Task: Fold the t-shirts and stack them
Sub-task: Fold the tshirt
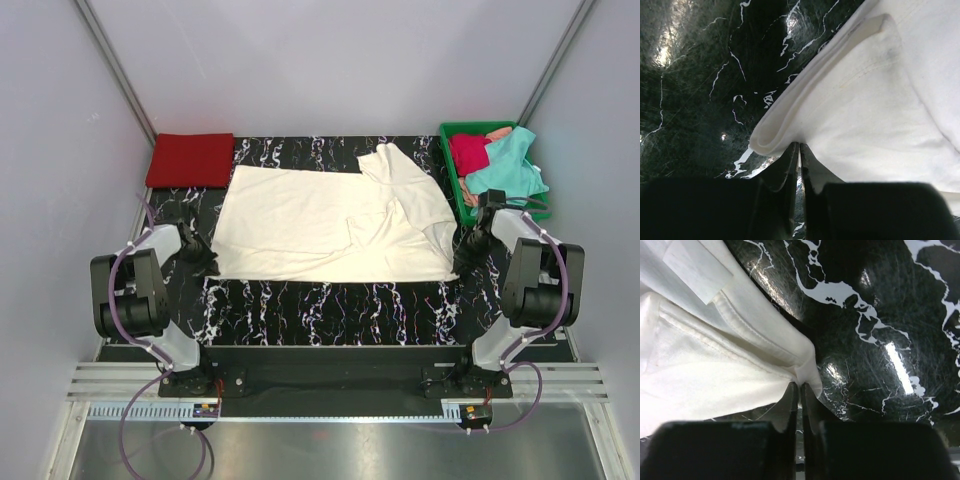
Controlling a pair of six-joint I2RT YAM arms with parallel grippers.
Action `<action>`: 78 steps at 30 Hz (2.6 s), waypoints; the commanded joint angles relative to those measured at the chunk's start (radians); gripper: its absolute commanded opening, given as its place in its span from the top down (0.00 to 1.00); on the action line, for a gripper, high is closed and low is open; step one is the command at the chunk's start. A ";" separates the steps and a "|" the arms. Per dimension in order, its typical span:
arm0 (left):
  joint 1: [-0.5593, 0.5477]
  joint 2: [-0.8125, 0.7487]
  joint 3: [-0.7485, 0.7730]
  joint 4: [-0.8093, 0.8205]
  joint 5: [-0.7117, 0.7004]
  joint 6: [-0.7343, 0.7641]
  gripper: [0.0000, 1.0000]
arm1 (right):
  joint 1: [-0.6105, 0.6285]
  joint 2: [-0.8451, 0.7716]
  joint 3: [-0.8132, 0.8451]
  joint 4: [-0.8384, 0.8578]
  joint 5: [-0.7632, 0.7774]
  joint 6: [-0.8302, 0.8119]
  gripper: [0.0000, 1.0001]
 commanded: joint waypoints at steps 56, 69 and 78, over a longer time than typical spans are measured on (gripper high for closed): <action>-0.053 0.220 0.363 -0.004 -0.041 0.130 0.50 | -0.018 -0.079 -0.113 -0.078 0.051 0.128 0.75; -0.054 0.306 0.444 -0.031 -0.042 0.117 0.84 | -0.018 -0.078 -0.115 -0.072 0.048 0.125 0.80; -0.060 0.258 0.429 -0.034 -0.128 0.069 1.00 | -0.018 -0.099 -0.121 -0.101 0.081 0.163 1.00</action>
